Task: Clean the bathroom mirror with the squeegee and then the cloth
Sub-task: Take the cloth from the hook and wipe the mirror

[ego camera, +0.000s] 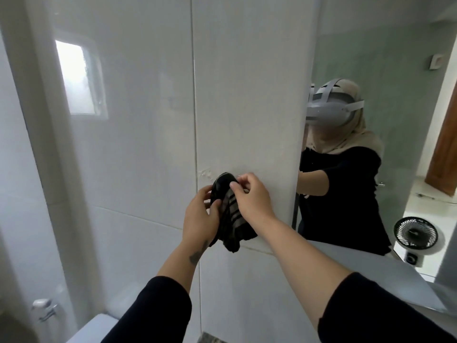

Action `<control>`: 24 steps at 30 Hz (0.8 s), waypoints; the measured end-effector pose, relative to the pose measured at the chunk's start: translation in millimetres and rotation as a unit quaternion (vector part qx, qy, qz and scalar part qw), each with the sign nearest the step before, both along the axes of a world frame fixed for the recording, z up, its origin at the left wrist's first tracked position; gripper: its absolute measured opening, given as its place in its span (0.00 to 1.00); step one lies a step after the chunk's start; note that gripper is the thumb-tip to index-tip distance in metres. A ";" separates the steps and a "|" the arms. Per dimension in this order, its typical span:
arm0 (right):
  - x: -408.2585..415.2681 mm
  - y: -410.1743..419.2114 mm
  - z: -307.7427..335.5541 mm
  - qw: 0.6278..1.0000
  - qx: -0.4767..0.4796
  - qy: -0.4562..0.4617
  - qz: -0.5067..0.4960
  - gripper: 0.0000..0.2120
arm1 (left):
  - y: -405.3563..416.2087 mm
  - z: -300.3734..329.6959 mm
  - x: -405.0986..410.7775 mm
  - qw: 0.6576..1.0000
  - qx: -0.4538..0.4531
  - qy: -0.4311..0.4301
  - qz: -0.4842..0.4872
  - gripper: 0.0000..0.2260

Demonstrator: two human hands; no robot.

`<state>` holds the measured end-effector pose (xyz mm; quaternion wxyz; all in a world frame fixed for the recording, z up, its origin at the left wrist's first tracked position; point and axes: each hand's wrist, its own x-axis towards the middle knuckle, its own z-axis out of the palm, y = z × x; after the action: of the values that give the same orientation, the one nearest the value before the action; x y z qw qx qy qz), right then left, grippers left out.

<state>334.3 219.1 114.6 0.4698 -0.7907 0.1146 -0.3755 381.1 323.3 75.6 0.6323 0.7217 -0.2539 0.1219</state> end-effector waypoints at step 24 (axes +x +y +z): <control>-191.3 -56.8 84.3 0.858 -0.334 -0.073 -0.383 0.24 | -85.1 144.1 -160.4 0.944 -0.088 -0.033 -0.317 0.09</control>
<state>143.0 162.3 198.9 0.0041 -0.7640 0.2412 -0.5984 220.7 238.2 219.7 0.6908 0.5405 -0.4786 -0.0392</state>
